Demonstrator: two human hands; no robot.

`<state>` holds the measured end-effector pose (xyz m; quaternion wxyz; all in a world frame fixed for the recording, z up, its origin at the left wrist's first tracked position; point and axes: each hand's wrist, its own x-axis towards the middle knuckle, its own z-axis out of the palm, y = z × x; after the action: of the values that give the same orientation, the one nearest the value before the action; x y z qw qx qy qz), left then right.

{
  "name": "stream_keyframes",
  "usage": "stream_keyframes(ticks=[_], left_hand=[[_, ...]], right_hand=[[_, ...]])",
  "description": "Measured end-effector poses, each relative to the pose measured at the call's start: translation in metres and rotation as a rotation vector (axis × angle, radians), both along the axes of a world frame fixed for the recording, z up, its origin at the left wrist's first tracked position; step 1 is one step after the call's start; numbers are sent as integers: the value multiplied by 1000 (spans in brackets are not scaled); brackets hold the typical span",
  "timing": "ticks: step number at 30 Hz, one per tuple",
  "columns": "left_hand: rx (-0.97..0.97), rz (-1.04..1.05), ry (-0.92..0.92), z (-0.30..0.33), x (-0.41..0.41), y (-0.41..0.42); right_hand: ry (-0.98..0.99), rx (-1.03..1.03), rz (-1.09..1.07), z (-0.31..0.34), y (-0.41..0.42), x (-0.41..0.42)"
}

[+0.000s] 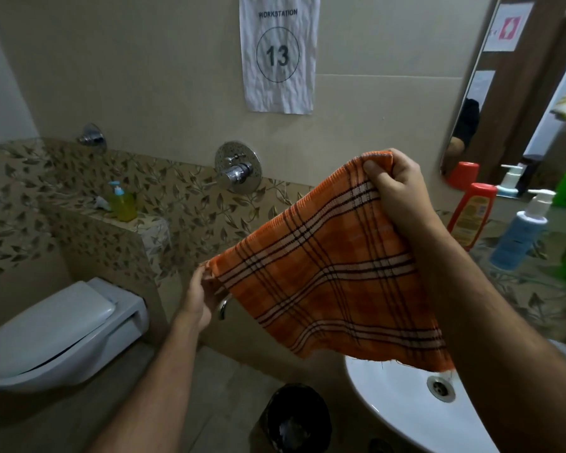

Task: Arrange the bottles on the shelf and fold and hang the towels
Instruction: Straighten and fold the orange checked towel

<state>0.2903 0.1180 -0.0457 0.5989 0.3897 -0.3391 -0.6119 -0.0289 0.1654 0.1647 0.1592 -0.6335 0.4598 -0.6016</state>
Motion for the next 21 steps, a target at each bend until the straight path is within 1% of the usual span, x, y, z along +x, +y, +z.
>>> stream_keyframes(ticks=[3, 6, 11, 13, 16, 17, 19, 21], left_hand=[[-10, -143, 126, -14, -29, -1], [41, -227, 329, -26, -55, 1], [-5, -256, 430, -30, -90, 6], [-45, -284, 436, -27, -107, 9], [-28, -347, 464, -20, -131, 16], [-50, -382, 463, -18, -136, 18], [-139, -446, 391, -18, -146, 21], [-189, -498, 244, -14, -150, 22]], right_hand=[[-91, 41, 58, 12, 3, 10], [-190, 95, 88, 23, 6, 16], [-408, 173, 172, 43, 13, 17], [-475, 195, 191, 50, 14, 17], [-520, 227, 167, 59, 12, 14], [-534, 236, 155, 61, 11, 12], [-568, 251, 132, 63, 8, 6], [-609, 265, 109, 62, 3, -1]])
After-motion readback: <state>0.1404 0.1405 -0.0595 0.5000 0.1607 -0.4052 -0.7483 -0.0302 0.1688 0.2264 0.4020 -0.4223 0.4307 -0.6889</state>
